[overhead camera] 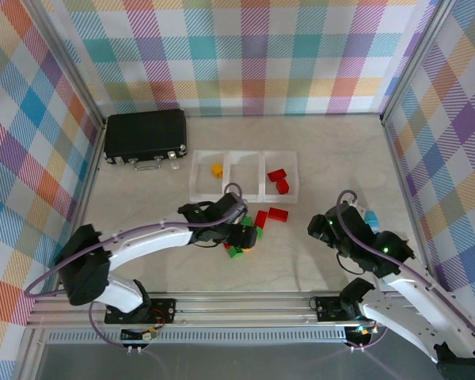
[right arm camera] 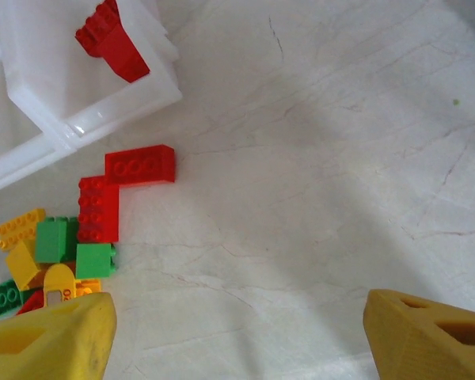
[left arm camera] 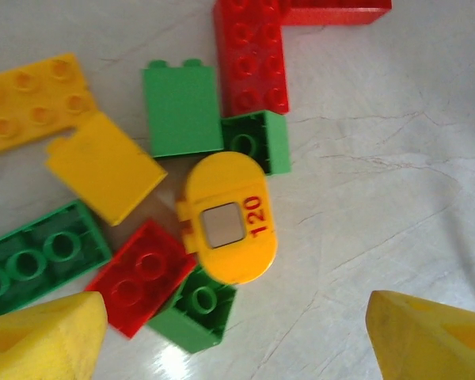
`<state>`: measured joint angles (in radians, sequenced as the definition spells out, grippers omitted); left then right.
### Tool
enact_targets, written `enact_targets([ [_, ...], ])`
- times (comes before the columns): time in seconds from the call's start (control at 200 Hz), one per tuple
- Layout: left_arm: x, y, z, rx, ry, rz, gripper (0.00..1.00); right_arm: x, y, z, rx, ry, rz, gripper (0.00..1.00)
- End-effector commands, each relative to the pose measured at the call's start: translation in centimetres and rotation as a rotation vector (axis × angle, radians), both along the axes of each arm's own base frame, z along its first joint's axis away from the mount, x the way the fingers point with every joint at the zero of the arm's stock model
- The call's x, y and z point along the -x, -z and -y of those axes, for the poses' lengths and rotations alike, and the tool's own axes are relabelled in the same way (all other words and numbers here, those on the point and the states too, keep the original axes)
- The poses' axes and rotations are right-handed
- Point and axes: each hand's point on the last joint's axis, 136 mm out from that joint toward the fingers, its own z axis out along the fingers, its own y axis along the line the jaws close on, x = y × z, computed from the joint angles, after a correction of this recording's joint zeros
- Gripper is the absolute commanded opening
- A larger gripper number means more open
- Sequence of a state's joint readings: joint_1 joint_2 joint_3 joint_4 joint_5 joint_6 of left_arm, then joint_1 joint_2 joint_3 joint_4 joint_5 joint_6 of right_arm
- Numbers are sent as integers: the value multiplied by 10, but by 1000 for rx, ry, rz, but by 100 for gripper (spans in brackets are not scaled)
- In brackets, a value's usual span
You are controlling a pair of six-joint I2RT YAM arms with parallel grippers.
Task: Sort the legos into containers by color
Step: Pick up the lego from the middle-left of the table.
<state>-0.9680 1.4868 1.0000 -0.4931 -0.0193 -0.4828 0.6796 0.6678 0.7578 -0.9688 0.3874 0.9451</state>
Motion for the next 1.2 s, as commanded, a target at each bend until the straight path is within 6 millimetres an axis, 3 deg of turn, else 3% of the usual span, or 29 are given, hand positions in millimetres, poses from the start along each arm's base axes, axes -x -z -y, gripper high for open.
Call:
enact_targets([
  [0.0, -5, 2, 13, -16, -41, 1, 83, 14, 23, 0, 23, -48, -83, 81],
  [0.375, -10, 27, 29, -99, -57, -46, 82, 8, 27, -10, 22, -105, -74, 81],
  [0.845, -7, 43, 27, -175, -63, -66, 76, 11, 38, -7, 35, -101, -87, 82],
  [0.945, -7, 48, 27, -192, -62, -72, 76, 11, 36, -6, 46, -104, -87, 88],
  [1.01, -7, 50, 27, -196, -60, -76, 76, 10, 35, -6, 56, -109, -86, 100],
  [1.195, -8, 54, 31, -201, -54, -82, 76, 11, 30, -3, 74, -112, -82, 99],
])
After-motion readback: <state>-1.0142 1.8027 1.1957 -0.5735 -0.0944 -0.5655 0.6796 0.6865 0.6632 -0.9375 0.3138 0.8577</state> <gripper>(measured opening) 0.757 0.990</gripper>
